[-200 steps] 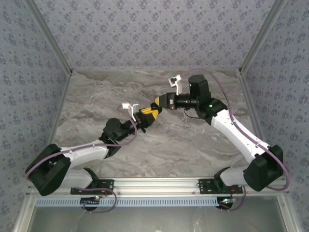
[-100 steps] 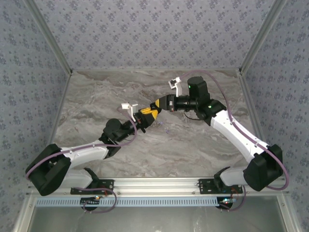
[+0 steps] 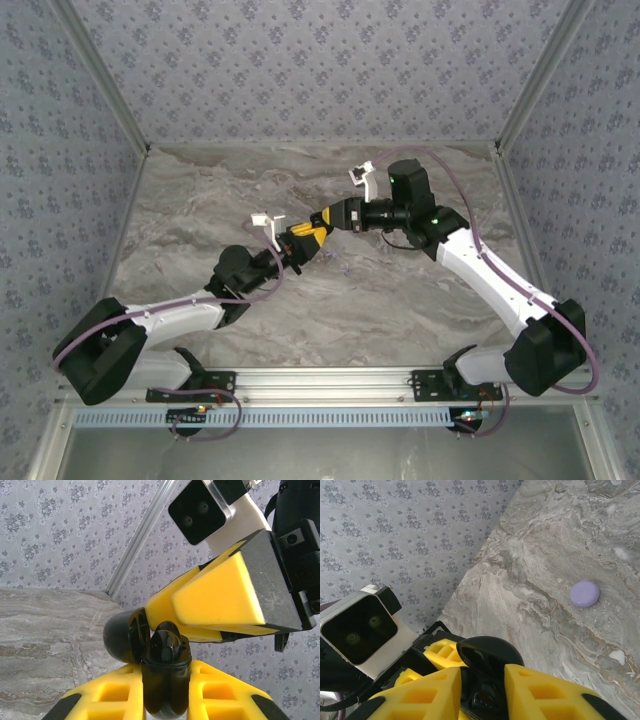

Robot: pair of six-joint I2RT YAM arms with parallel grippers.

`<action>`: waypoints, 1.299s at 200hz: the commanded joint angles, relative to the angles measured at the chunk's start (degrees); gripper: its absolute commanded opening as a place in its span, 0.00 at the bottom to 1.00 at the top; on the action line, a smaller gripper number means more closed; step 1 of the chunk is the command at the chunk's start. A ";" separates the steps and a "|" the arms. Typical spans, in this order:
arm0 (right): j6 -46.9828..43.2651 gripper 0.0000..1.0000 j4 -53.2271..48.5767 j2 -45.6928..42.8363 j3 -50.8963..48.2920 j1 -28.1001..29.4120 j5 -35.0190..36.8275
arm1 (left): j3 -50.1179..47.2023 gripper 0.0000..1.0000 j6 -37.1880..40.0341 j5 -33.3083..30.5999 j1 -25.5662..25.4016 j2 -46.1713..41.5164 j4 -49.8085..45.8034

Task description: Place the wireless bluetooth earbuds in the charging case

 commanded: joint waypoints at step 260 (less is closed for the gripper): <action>-9.10 0.22 -7.31 -2.16 -7.00 -10.71 -8.44 | 5.64 0.08 6.80 18.57 -0.35 -3.40 -4.90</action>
